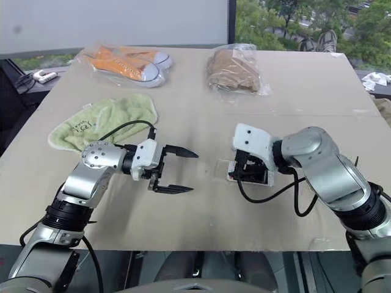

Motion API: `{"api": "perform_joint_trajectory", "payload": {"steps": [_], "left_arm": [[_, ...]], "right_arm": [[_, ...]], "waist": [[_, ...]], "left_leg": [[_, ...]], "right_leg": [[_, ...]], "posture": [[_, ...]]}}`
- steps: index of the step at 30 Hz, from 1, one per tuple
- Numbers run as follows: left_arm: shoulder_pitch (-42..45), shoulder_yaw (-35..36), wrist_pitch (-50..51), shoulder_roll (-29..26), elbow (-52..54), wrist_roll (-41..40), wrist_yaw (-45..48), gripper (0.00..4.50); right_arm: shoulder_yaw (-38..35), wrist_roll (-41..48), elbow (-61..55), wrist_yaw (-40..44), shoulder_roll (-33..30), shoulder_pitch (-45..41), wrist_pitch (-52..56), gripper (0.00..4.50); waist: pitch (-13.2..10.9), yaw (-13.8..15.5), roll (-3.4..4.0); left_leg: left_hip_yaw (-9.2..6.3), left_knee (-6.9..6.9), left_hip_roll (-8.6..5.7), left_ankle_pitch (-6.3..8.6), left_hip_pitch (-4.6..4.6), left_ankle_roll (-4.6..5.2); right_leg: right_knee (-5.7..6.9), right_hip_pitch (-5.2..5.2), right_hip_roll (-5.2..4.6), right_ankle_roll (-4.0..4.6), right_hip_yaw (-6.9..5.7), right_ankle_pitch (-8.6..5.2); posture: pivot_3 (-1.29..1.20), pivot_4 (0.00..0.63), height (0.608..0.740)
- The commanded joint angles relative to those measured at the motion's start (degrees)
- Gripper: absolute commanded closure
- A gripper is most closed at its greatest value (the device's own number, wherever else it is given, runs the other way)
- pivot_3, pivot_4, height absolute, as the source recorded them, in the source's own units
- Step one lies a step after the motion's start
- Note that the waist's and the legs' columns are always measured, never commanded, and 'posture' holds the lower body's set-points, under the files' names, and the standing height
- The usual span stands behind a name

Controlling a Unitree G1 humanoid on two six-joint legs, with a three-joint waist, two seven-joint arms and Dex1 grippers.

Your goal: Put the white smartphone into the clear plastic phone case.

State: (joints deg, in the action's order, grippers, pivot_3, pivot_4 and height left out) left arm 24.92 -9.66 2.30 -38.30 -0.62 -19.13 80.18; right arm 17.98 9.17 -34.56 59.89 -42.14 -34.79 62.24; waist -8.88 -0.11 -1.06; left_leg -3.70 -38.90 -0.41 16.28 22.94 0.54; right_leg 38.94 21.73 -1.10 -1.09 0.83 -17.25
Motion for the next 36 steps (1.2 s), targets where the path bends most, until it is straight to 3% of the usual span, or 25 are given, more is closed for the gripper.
{"api": "perform_joint_trajectory", "payload": {"steps": [1, 5, 13, 23, 36], "left_arm": [[0.4, -0.1, -1.1, 0.4, 0.3, 0.6, -0.3, 0.00], [1.0, -0.6, -2.0, 1.8, -1.3, 1.7, -0.9, 0.00], [3.3, -2.0, -4.8, 5.6, -6.3, 4.3, -2.7, 0.00], [3.5, -1.7, -4.6, 5.7, -6.4, 4.2, -2.8, 0.00], [2.0, -1.7, -4.0, 5.4, -4.0, 3.6, -2.7, 0.00]], "right_arm": [[-1.5, 1.7, -0.7, -1.2, -1.0, 3.7, -3.6, 2.55], [-1.8, 2.6, 1.9, -2.7, 0.1, 7.4, -8.6, 4.42], [-1.6, 0.9, 11.9, -5.5, 2.6, 10.2, -22.3, 4.47], [0.9, -1.2, 17.9, -5.1, 2.4, 11.5, -26.4, 4.47], [0.1, -3.5, 29.2, -7.1, 5.8, 16.2, -39.8, 4.47]], "waist": [[0.0, 0.0, 0.00], [0.0, -0.5, 0.00], [0.0, -0.7, -0.02], [0.0, -0.6, -0.02], [0.2, -0.6, -0.12]], "left_leg": [[0.02, -0.01, -0.02, 0.00, 0.00, 0.00], [0.03, -0.03, -0.02, 0.05, -0.03, 0.09], [0.07, -0.05, 0.00, 0.03, -0.10, 0.06], [0.07, -0.05, 0.00, -0.05, -0.09, -0.08], [0.05, -0.11, 0.01, 0.05, -0.28, 0.10]], "right_leg": [[-0.01, 0.00, -0.01, -0.01, 0.02, 0.01], [0.08, 0.00, 0.02, -0.03, 0.06, 0.01], [0.10, -0.02, 0.07, -0.04, 0.10, 0.02], [0.10, -0.01, 0.07, -0.04, 0.10, 0.02], [0.13, -0.20, 0.07, -0.06, 0.10, 0.03]], "posture": [[0.00, 0.150, 0.740], [0.00, 0.150, 0.740], [0.00, 0.150, 0.740], [0.00, 0.150, 0.740], [0.00, 0.150, 0.740]]}}
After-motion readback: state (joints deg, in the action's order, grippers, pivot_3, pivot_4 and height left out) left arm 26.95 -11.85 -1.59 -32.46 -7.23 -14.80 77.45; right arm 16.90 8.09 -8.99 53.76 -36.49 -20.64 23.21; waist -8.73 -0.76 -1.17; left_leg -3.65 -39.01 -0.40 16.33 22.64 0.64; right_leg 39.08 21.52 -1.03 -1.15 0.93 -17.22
